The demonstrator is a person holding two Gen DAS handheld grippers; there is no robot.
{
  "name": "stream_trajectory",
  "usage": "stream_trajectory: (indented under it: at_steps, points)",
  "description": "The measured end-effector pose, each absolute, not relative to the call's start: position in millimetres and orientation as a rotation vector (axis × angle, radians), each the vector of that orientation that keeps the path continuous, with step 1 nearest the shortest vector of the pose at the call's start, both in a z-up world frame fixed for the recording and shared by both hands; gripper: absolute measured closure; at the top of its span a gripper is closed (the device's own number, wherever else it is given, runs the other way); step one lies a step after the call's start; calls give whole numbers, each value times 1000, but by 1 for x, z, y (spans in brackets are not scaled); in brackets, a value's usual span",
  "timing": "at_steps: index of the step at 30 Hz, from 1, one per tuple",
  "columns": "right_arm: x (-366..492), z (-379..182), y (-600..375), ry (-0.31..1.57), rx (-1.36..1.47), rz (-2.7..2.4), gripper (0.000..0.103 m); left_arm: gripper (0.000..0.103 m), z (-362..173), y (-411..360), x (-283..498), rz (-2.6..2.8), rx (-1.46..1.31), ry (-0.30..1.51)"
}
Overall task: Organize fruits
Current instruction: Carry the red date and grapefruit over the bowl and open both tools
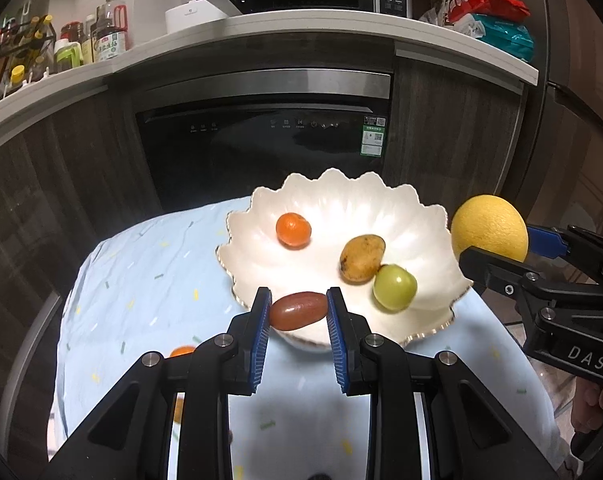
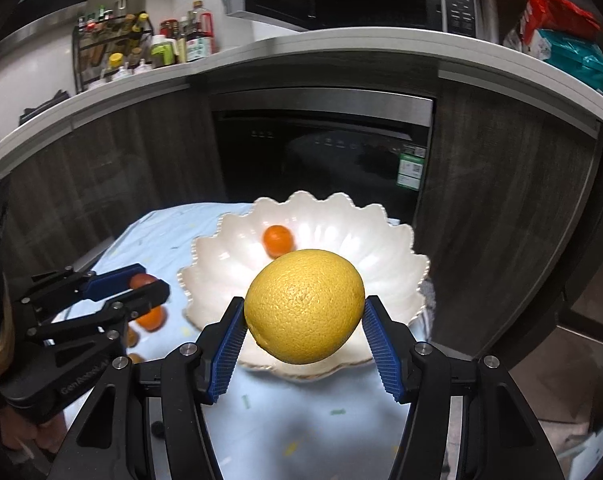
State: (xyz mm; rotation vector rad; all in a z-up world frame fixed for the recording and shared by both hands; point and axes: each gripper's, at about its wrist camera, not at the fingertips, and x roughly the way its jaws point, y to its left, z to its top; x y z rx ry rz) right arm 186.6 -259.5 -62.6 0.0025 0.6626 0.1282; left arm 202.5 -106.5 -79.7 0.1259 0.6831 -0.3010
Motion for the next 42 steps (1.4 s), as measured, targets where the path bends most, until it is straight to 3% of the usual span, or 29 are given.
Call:
stream_trajectory:
  at_steps: [24, 25, 27, 29, 31, 33, 39, 42]
  points:
    - [253, -89, -296, 772, -4, -24, 43, 73, -103, -126, 280, -297, 138, 774]
    - [254, -90, -297, 778, -7, -30, 43, 72, -104, -126, 281, -297, 139, 778]
    - [259, -93, -298, 795, -13, -39, 43, 56, -105, -127, 283, -293, 143, 785]
    - [261, -94, -299, 806, -19, -51, 41, 50, -105, -128, 283, -277, 152, 782]
    - [259, -90, -299, 774, -38, -79, 25, 44, -106, -127, 285, -267, 154, 786]
    - [258, -84, -300, 745, -44, -106, 16, 39, -105, -126, 286, -256, 149, 790]
    - [253, -72, -297, 715, -42, -95, 16, 22, -97, -122, 282, -232, 153, 772]
    - [250, -70, -294, 712, -32, -89, 16, 20, -91, -119, 280, -216, 153, 758]
